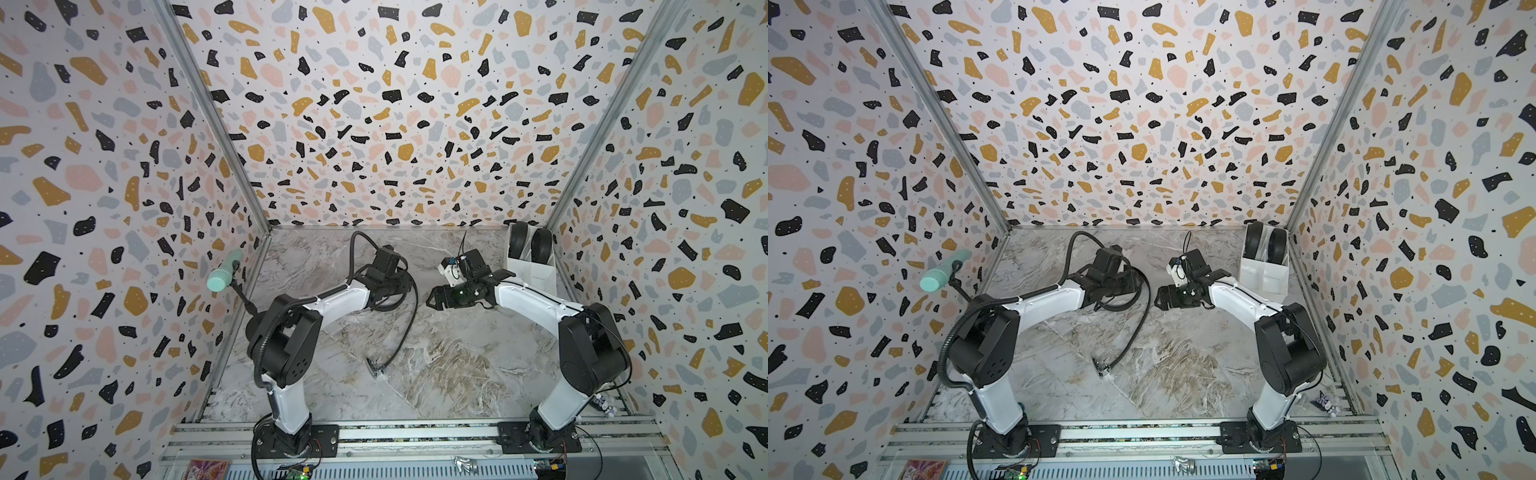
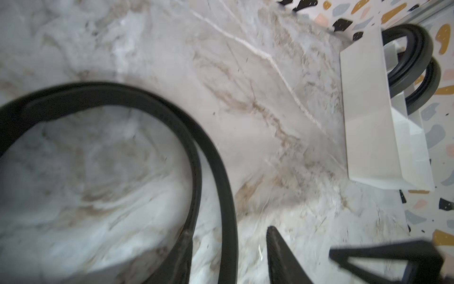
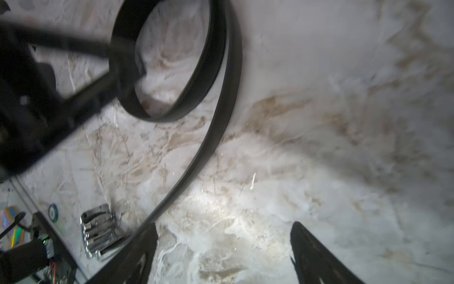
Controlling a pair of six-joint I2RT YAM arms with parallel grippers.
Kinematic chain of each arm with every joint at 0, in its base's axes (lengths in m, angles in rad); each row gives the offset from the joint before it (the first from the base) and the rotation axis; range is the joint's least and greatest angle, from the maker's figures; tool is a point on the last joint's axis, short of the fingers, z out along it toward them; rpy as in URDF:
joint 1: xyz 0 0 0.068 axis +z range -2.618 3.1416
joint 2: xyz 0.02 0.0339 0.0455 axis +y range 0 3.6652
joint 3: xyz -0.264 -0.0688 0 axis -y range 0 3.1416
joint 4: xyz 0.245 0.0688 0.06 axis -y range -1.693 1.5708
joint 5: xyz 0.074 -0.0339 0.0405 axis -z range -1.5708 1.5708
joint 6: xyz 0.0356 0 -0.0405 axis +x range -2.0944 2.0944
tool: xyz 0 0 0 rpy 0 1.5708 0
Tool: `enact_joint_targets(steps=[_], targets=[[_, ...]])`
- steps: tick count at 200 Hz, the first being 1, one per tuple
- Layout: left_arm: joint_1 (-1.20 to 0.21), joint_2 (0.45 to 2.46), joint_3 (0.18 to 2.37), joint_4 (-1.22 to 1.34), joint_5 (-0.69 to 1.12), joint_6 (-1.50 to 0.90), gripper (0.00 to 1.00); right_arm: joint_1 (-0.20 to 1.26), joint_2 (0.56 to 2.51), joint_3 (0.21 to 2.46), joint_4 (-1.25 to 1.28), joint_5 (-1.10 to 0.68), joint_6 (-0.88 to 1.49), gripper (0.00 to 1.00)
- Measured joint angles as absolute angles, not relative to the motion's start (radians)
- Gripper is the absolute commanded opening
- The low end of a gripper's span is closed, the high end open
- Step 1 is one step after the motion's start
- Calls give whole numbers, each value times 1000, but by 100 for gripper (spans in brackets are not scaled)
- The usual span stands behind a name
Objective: Place the belts into the storage roll
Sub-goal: Roll the belt at the center of the board.
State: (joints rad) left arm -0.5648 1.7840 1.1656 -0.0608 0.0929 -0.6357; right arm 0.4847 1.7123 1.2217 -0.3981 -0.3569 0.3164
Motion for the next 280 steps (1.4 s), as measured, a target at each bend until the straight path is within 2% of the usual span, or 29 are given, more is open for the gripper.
enact_joint_targets(steps=[34, 82, 107, 128, 158, 176, 193, 238, 280], targets=[[-588, 1676, 982, -94, 100, -605, 46, 495, 1873, 1446, -422, -305, 317, 91], [-709, 1657, 913, -142, 115, -531, 46, 588, 2198, 1873, -593, -198, 260, 100], [-726, 1655, 874, -149, 110, -516, 46, 639, 2360, 2112, -706, -129, 225, 100], [-738, 1656, 860, -157, 97, -508, 46, 670, 2445, 2222, -776, -102, 207, 99], [-768, 1658, 860, -156, 92, -503, 44, 678, 2479, 2249, -848, -76, 192, 97], [-789, 1669, 860, -156, 91, -496, 37, 676, 2479, 2249, -883, -52, 182, 95], [-798, 1678, 859, -152, 83, -487, 27, 676, 2479, 2249, -914, -30, 171, 93], [-802, 1679, 846, -142, 39, -481, 9, 677, 2469, 2228, -975, 22, 144, 94], [-804, 1676, 830, -119, 20, -478, 1, 676, 2389, 2126, -975, 32, 134, 94]])
